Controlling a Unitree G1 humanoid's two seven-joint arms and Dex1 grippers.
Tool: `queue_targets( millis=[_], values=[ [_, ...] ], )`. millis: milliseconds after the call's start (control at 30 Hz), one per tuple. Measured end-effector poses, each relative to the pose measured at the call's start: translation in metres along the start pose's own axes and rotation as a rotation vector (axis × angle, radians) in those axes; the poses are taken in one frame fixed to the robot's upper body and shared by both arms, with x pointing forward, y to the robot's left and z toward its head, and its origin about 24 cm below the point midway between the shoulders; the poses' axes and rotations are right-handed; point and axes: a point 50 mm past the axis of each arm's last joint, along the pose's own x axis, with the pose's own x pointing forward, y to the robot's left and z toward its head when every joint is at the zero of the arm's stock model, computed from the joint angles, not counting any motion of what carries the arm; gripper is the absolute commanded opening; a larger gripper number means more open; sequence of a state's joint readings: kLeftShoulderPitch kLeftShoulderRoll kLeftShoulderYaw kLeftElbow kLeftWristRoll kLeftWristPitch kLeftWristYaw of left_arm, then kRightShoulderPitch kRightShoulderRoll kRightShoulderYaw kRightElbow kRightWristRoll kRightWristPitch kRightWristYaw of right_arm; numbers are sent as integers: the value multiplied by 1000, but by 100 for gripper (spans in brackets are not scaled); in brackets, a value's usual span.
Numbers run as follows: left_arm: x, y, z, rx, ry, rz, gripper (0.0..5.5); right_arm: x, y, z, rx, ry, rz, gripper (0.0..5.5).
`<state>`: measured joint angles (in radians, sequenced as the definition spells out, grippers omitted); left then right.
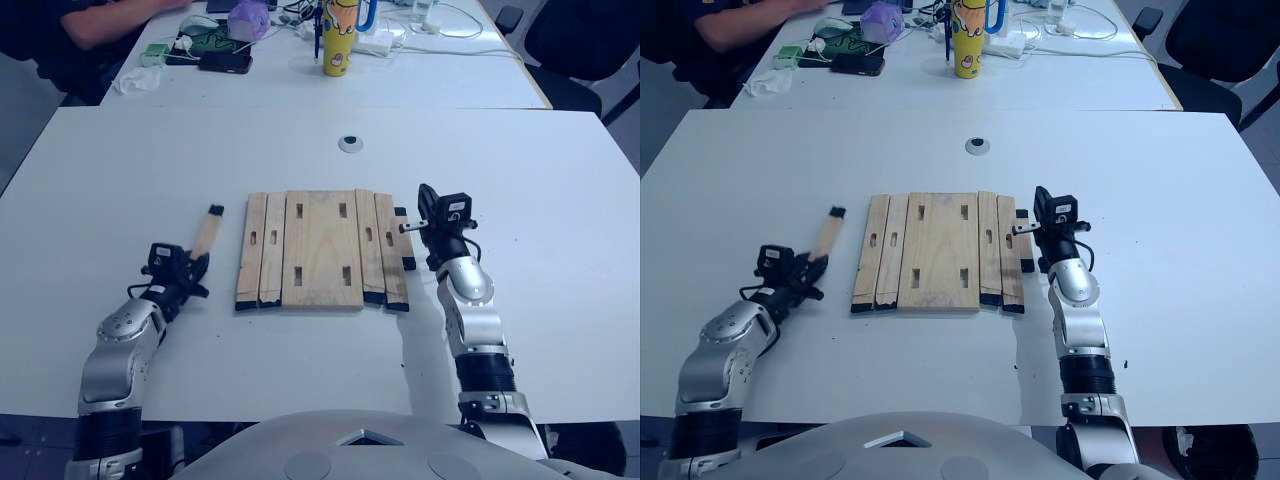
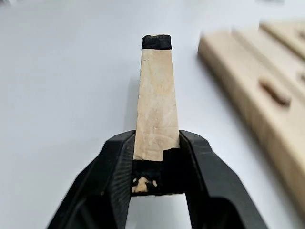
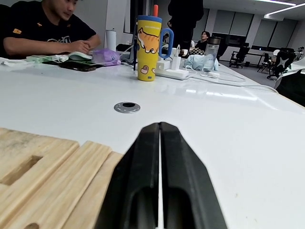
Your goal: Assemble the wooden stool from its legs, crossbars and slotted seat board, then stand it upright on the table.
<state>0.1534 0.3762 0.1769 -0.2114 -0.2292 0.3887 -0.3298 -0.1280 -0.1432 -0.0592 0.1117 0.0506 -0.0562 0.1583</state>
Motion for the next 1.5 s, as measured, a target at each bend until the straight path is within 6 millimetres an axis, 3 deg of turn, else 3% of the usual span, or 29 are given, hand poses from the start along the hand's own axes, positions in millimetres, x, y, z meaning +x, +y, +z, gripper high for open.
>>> queue_targets(
  millis=[100, 167, 367, 600, 700, 800, 1267, 1500],
  values=[
    [5, -5, 42, 117, -240, 3, 133, 19, -1, 20, 68, -39, 13, 0],
    [5, -13, 58, 188, -341, -17, 133, 30, 1, 34, 168, -42, 63, 0],
    [4, -30, 66, 223, -421, -84, 133, 40, 25, 54, 609, 97, 352, 81],
    [2, -67, 77, 308, -514, -260, 133, 30, 62, 90, 1043, 307, 812, 191],
    [0, -79, 83, 339, -553, -329, 133, 24, 73, 104, 1102, 331, 930, 228],
    [0, -83, 82, 346, -551, -360, 133, 23, 74, 106, 1125, 355, 930, 266],
    [-1, -91, 81, 350, -546, -426, 133, 30, 64, 111, 1190, 258, 832, 266],
    [-2, -94, 79, 345, -536, -440, 133, 34, 62, 117, 1218, 221, 809, 171]
  ],
)
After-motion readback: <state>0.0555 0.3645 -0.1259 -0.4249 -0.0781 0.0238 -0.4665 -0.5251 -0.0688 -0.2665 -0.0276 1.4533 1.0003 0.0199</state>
